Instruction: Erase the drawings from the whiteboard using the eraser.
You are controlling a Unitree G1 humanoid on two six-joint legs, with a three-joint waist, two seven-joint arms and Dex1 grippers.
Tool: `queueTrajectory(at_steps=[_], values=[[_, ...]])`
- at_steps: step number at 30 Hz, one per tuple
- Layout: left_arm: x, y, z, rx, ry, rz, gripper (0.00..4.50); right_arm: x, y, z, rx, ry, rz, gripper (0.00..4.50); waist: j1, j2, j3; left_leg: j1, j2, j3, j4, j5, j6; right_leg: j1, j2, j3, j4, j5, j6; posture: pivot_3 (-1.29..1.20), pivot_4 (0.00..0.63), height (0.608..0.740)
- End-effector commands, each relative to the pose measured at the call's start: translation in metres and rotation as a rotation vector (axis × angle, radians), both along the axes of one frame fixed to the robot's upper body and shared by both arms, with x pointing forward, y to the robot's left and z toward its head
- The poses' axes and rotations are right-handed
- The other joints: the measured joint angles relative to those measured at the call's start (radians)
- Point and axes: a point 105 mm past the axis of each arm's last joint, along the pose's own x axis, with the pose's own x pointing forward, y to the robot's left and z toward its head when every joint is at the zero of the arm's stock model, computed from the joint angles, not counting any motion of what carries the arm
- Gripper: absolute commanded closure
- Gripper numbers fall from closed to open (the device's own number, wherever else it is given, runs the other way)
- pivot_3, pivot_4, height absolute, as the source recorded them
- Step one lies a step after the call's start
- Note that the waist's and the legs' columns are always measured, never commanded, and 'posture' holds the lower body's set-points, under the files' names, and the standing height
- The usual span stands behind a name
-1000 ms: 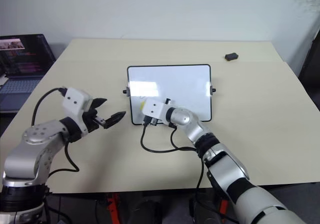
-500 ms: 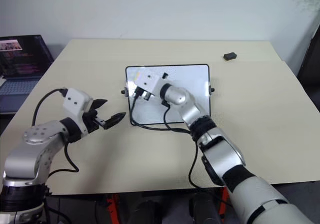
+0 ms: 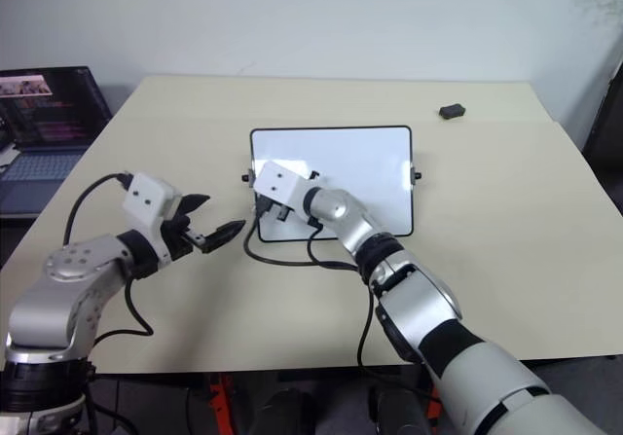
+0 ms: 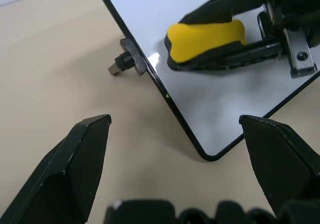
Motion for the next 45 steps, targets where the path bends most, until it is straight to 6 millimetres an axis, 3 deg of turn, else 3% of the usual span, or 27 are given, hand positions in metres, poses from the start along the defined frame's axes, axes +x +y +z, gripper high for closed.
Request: queueTrajectory(at_steps=[1,2,6,9,12,15,20,26,30,34,39,41,45], values=[[0.0,-0.006,0.013,0.023,-0.05,-0.027,0.0,0.001,-0.01,-0.01,-0.037,0.02,-0.001,3.27,0.0,0.0,0.0,0.0,0.0,0.0,0.0,0.0,0.0,0.0,0.0,0.0,0.0,0.0,0.0,0.0,0.15,0.74],[0.0,-0.006,0.013,0.024,-0.05,-0.03,0.0,0.001,-0.008,-0.007,-0.032,0.011,0.009,3.27,0.0,0.0,0.0,0.001,0.0,0.0,0.0,0.0,0.0,0.001,0.0,0.0,0.0,0.0,0.0,0.0,0.15,0.74],[0.001,-0.008,0.014,0.023,-0.051,-0.035,0.0,0.0,0.002,0.046,0.143,-0.116,0.047,3.27,0.0,0.0,0.0,0.0,0.0,0.0,0.0,0.0,0.0,0.0,0.0,0.0,0.0,0.0,0.0,0.0,0.15,0.74],[0.001,-0.009,0.013,0.024,-0.048,-0.04,0.0,0.01,-0.006,0.058,0.165,-0.153,-0.025,3.27,-0.003,0.0,0.0,-0.004,0.0,0.0,0.0,0.0,0.0,-0.004,0.0,0.0,0.0,0.0,0.0,0.0,0.15,0.74],[0.001,-0.01,0.014,0.025,-0.048,-0.044,0.0,0.018,-0.016,0.051,0.128,-0.155,-0.084,3.27,-0.003,0.0,0.0,-0.006,0.001,0.0,-0.001,0.0,0.0,-0.006,0.0,0.001,-0.001,0.0,0.0,0.0,0.15,0.74],[0.002,-0.011,0.015,0.023,-0.05,-0.045,0.0,0.018,-0.02,0.03,0.058,-0.122,-0.087,3.27,-0.003,0.0,0.0,-0.006,0.001,0.001,-0.002,0.0,-0.001,-0.006,0.0,0.001,-0.001,0.0,0.0,0.0,0.15,0.74],[0.002,-0.013,0.016,0.019,-0.052,-0.049,0.0,0.005,-0.019,-0.009,-0.05,-0.039,-0.006,3.27,-0.004,0.0,0.0,-0.003,0.0,0.002,-0.001,0.0,-0.001,-0.004,0.0,0.002,0.0,0.0,0.0,0.0,0.15,0.74],[0.003,-0.015,0.014,0.015,-0.047,-0.054,0.0,-0.012,-0.017,-0.038,-0.146,0.021,0.098,3.27,-0.005,0.0,0.0,0.004,0.001,0.001,0.0,0.0,0.0,0.003,0.001,0.001,0.0,0.0,0.0,0.0,0.15,0.74],[0.003,-0.015,0.013,0.015,-0.043,-0.056,0.0,-0.009,-0.016,-0.021,-0.089,-0.019,0.083,3.27,-0.005,0.0,0.0,0.005,0.001,0.001,0.0,0.0,0.0,0.004,0.001,0.002,0.0,0.0,0.0,0.0,0.15,0.74],[0.003,-0.015,0.013,0.016,-0.041,-0.058,0.0,-0.003,-0.012,0.022,0.101,-0.076,0.059,3.27,-0.003,0.0,0.0,0.004,0.001,0.001,-0.001,0.0,0.0,0.003,0.002,0.001,0.0,0.0,0.0,0.0,0.15,0.74],[0.003,-0.016,0.012,0.013,-0.039,-0.059,0.0,0.004,-0.012,0.062,0.237,-0.153,0.011,3.27,-0.003,0.0,0.0,-0.004,0.001,0.001,-0.001,0.0,-0.001,-0.004,0.001,0.001,-0.001,0.0,0.0,0.0,0.15,0.74],[0.003,-0.016,0.012,0.012,-0.039,-0.06,0.0,0.007,-0.012,0.068,0.246,-0.166,-0.011,3.27,-0.003,0.0,0.0,-0.006,0.001,0.001,-0.001,0.0,-0.001,-0.006,0.001,0.001,0.0,0.0,0.0,0.0,0.15,0.74],[0.003,-0.017,0.012,0.012,-0.038,-0.06,0.0,0.011,-0.01,0.058,0.205,-0.144,-0.04,3.27,-0.004,0.0,0.0,-0.006,0.001,0.001,-0.002,0.0,-0.001,-0.007,0.001,0.002,-0.001,0.0,0.0,0.0,0.15,0.74]])
